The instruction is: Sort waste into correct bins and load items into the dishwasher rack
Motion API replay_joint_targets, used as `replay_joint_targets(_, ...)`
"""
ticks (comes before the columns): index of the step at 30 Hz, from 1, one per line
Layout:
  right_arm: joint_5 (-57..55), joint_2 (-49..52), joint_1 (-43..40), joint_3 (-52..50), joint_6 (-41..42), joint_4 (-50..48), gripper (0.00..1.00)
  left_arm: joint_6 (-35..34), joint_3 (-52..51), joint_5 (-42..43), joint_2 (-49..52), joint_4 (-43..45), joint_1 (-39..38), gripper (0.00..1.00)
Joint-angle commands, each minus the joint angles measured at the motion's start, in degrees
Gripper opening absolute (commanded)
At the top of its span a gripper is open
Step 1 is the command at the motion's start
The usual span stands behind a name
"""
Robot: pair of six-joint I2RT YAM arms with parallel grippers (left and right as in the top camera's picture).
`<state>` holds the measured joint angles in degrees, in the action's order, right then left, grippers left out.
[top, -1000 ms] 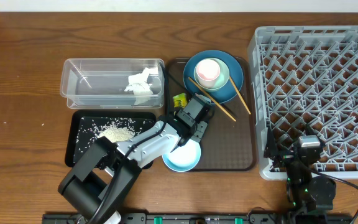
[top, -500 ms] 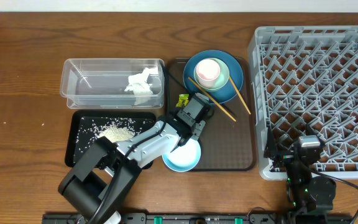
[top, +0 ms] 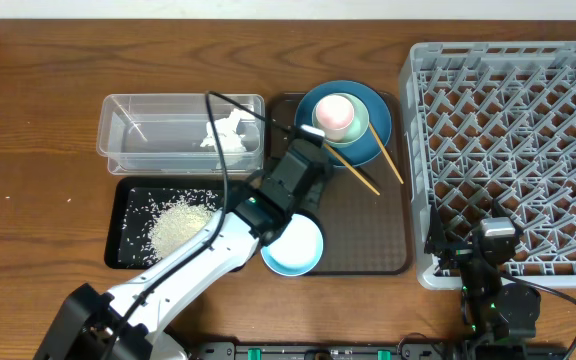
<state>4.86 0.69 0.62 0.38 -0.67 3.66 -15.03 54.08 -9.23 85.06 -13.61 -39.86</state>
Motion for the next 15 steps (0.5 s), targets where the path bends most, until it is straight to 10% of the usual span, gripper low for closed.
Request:
replay_joint_targets(1,-0.35,-0.09,0.52,-0.09,-0.24,0.22,0.99,-5.53,0.24,-0.59,1.6,-3.37,2.34,0.51)
replay_joint_targets(15,-0.35,-0.09,0.52,-0.09,-0.24,0.22,0.99,-6.71,0.09,15.5,11.04,-4.59,8.15,0.55)
